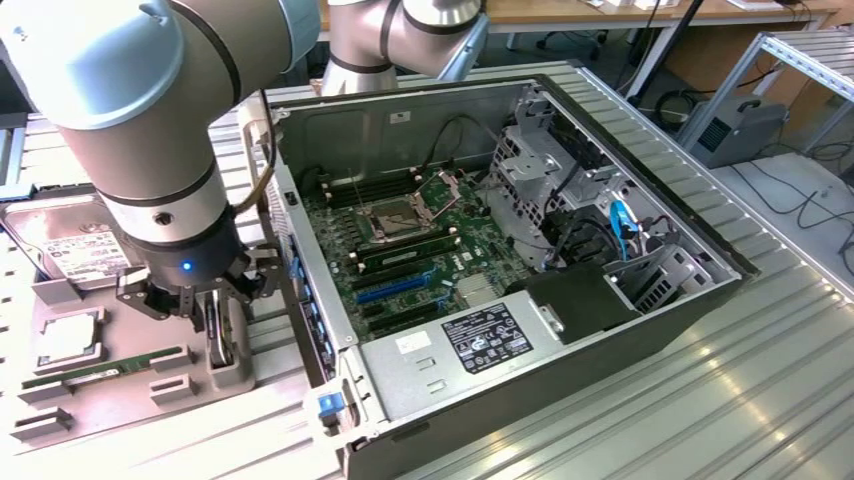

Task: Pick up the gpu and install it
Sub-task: 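Pick up the gpu and move the gpu toward the slot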

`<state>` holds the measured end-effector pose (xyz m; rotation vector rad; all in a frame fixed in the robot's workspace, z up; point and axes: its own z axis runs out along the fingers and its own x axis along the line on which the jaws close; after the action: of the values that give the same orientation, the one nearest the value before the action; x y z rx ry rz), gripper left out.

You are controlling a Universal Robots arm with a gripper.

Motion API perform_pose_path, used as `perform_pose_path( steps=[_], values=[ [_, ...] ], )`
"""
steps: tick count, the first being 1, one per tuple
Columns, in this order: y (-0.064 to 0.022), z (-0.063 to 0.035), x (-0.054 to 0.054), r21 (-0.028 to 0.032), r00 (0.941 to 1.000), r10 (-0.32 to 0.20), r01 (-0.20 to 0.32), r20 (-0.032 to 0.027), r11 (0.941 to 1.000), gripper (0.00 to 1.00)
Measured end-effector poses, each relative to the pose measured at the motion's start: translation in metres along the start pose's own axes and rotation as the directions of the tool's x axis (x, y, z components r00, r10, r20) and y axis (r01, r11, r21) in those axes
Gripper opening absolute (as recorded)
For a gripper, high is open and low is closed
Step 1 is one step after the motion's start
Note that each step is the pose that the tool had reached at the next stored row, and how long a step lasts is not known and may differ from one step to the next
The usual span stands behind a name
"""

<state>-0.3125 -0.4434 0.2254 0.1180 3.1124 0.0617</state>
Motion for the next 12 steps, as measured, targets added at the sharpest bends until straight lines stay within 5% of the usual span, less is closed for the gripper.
perform_pose_path(
  steps=[7,12],
  values=[
    [0.0078,0.0002,0.001,0.0001,1.0,0.0,0.0,-0.0001,1.0,0.54],
    [0.0225,0.0008,0.002,0.0001,1.0,0.0,0.0,-0.0001,1.0,0.54]
  ],
)
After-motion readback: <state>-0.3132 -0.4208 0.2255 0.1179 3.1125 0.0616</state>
